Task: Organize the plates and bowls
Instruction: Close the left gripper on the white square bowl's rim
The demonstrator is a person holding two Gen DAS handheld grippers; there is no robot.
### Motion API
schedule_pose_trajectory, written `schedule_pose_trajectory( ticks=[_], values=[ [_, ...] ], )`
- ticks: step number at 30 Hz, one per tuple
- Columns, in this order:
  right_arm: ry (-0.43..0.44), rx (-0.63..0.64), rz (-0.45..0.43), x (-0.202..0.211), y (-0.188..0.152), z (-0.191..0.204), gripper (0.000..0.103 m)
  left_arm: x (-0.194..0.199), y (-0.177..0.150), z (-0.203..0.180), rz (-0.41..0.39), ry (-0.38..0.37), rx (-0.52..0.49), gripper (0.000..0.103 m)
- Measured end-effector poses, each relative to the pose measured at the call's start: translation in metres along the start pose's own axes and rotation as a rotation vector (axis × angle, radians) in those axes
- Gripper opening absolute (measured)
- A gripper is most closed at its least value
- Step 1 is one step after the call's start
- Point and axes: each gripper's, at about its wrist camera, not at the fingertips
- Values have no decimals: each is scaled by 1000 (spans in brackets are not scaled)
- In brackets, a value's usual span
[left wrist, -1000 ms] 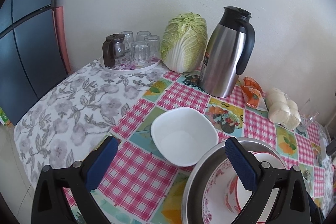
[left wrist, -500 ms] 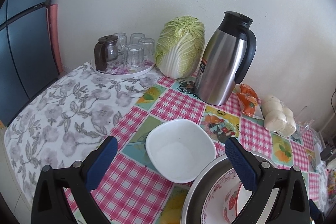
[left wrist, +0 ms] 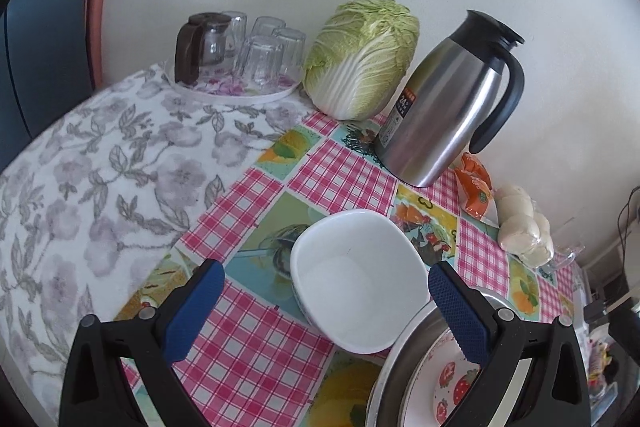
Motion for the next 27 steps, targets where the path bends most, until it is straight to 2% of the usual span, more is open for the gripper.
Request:
schedule_pose_trajectory(
  ticks=[6,10,12,14,18,20,23,27],
  values=[
    [17,18,52,-21,26,37,85,-10,-3,19,25,-28,88,102],
    [8,48,102,-46,27,65,84,-19,-7,28,50,-31,113,99],
    [-16,68,111,-55,24,76,78,-22,-7,34,56,-38,132,93],
    [-28,88,131,-66,20,85,64,-24,-8,40,56,-41,149,92],
    [-57,119,160,-86,15,98,51,-30,-10,49,60,-60,182,86],
    [-61,135,172,-94,15,105,41,-35,-12,52,72,-74,198,85],
    [-60,157,185,-104,13,115,34,-43,-15,55,93,-98,222,77],
    [-72,188,207,-119,9,126,26,-45,-18,56,98,-108,227,76]
  ],
)
Point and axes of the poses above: each gripper's, at about its wrist camera, not at the fingertips, and x roughly against the way its jaws point, z to its left, y to its top, and after that the axes turned 11 degrees about -y, right-handed
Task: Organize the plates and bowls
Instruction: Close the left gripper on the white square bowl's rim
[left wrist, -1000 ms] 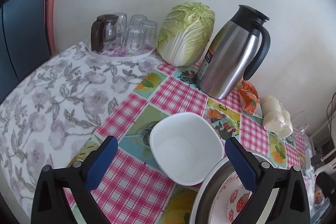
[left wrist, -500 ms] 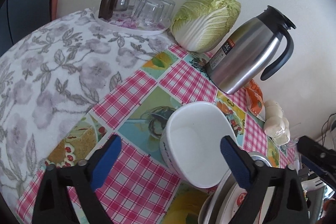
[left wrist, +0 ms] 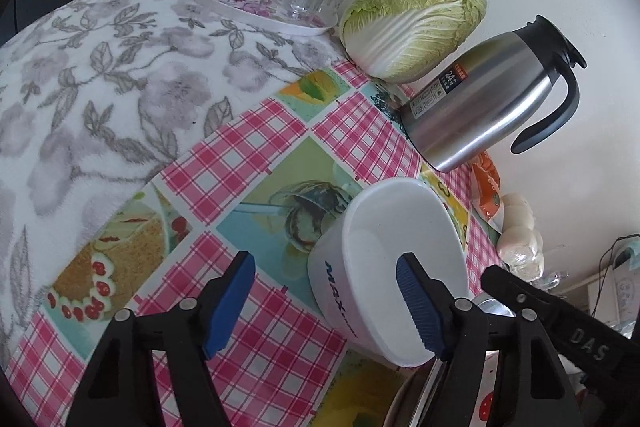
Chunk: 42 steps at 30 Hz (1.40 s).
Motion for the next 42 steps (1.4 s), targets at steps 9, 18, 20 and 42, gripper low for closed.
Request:
schedule_pose_trajectory(
  ticks=[9,18,20,42],
  values=[
    [-50,24,22,-22,1,14,11,-4,-1,5,12,-34,16,76],
    [-71,70,15,-25,0,23,8,-2,0,16,10,-38,38,75],
    [-61,72,18,-25,-1,23,8,-1,0,16,10,-45,37,69],
    [-3,172,17,-25,-9,55,9,-1,-1,28,7,16,64,35]
  ],
)
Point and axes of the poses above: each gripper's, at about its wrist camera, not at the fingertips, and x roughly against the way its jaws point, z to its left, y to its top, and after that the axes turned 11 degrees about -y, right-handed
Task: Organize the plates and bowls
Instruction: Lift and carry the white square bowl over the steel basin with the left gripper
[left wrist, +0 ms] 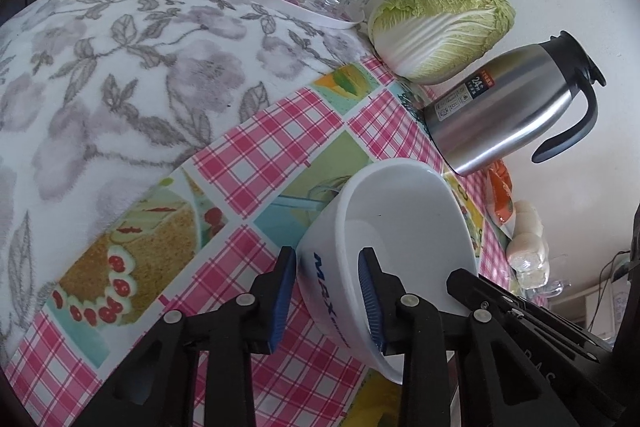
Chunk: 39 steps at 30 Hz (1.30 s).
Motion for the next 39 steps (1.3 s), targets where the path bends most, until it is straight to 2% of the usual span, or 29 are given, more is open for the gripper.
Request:
schedule_pose_trajectory(
  ticks=[9,20,29,39],
  values=[
    [-4,-25,18,-10,-3,5,14,-5,-1,4,7,21,17,38],
    [45,-52,9,-8,-6,8,13,1,-2,9,-2,45,19,28],
    [87,-65,-18,10,-13,10,12,13,-2,13,6,27,35,23],
    [134,-118,-108,58,-25,-12,12,56,0,-26,-70,-12,-51,23]
  ],
)
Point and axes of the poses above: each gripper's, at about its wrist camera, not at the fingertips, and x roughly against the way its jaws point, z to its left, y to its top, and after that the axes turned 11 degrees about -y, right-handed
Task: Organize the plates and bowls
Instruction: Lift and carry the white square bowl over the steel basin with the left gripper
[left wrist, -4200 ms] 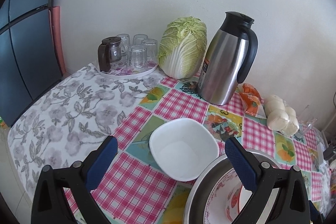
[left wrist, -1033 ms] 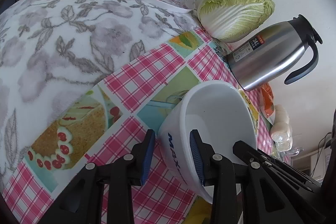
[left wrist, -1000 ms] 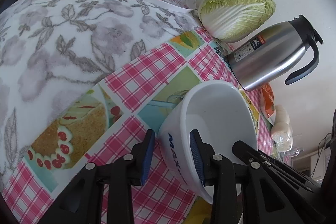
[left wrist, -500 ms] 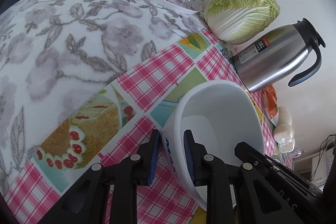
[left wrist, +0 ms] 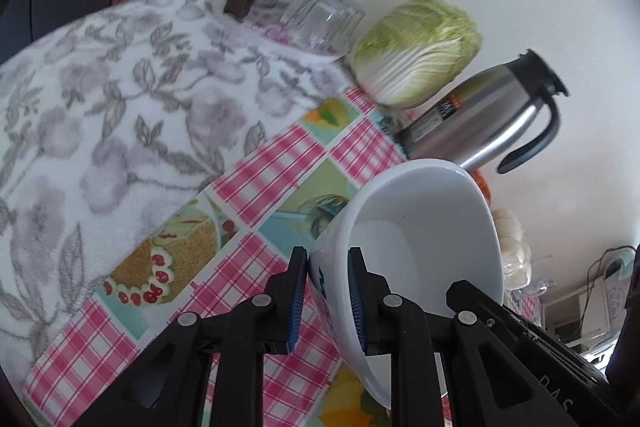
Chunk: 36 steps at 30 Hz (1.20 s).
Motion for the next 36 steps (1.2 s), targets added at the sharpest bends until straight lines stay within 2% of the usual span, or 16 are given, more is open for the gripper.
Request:
schedule_pose_trajectory(
  ticks=[8,19,25,36],
  values=[
    [12,-66,-124,59,-16,-25,12,42,-4,-54,-55,-33,-126,23],
    [16,-197,-252,116,-53,-73,13,73,-29,-126,-73,-68,-299,21],
    [35,-293,-277,119,-79,-103,13,73,-47,-154,-44,-79,-371,21],
    [86,-433,-279,102,-117,-147,14,45,-81,-192,26,-28,-498,21]
  ],
)
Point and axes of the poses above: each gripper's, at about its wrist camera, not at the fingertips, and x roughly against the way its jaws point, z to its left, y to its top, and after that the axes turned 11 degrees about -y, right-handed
